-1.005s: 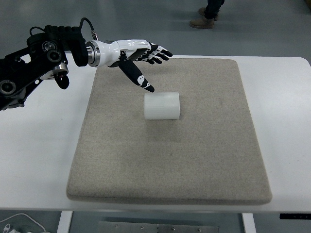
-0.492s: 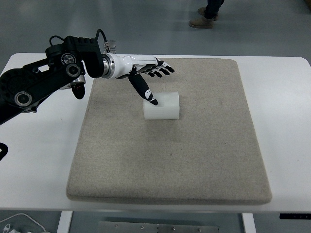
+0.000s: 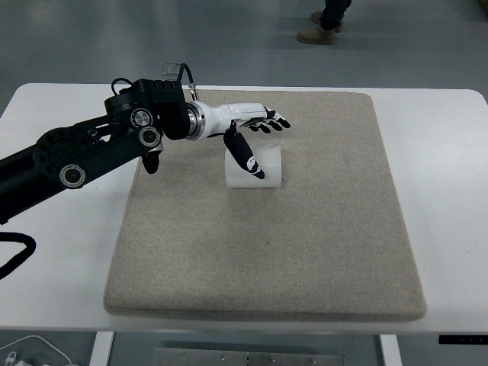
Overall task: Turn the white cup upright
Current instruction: 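Lower the left hand and hook its fingers into the cup's open end, then lift the white cup with the left hand and rotate it upright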
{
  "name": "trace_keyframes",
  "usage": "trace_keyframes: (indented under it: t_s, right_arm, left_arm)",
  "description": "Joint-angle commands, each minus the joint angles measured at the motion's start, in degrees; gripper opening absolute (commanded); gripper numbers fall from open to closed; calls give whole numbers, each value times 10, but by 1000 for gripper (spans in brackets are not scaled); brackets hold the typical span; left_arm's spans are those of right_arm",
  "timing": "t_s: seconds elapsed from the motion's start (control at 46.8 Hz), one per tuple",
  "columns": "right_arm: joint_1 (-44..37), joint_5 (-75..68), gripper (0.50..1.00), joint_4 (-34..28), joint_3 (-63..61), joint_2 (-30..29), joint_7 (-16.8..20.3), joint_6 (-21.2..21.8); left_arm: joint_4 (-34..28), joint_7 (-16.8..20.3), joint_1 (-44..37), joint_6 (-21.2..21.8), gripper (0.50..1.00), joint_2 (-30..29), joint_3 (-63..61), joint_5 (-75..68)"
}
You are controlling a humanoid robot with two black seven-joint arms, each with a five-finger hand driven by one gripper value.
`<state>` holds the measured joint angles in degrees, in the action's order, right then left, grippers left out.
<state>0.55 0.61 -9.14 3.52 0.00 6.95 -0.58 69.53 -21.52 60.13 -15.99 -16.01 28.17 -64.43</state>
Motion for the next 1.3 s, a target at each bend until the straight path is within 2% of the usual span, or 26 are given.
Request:
trace_keyframes:
  t_s: [0.0, 0.214, 0.47, 1.026, 1.112, 1.197, 1.283]
  right_arm:
    - [0, 0, 930, 0, 0, 0, 0, 0]
    - [0, 0, 930, 0, 0, 0, 0, 0]
    - [0, 0, 930, 0, 0, 0, 0, 0]
    - [0, 0, 930, 0, 0, 0, 0, 0]
    - [1, 0, 930, 0, 0, 0, 0, 0]
    - [1, 0, 930, 0, 0, 0, 0, 0]
    - [0, 0, 930, 0, 0, 0, 0, 0]
  left_arm:
    - [0, 0, 1, 10, 973, 3, -7, 0]
    - [-10, 1, 2, 30, 973, 18, -27, 0]
    - [-31, 4, 2, 30, 973, 19, -27, 0]
    - [-33, 5, 0, 31, 956, 28, -43, 0]
    - [-34, 5, 1, 31, 932, 28, -43, 0]
    - [-34, 5, 1, 30, 887, 28, -44, 0]
    - [-33, 6, 1, 31, 821, 28, -48, -1]
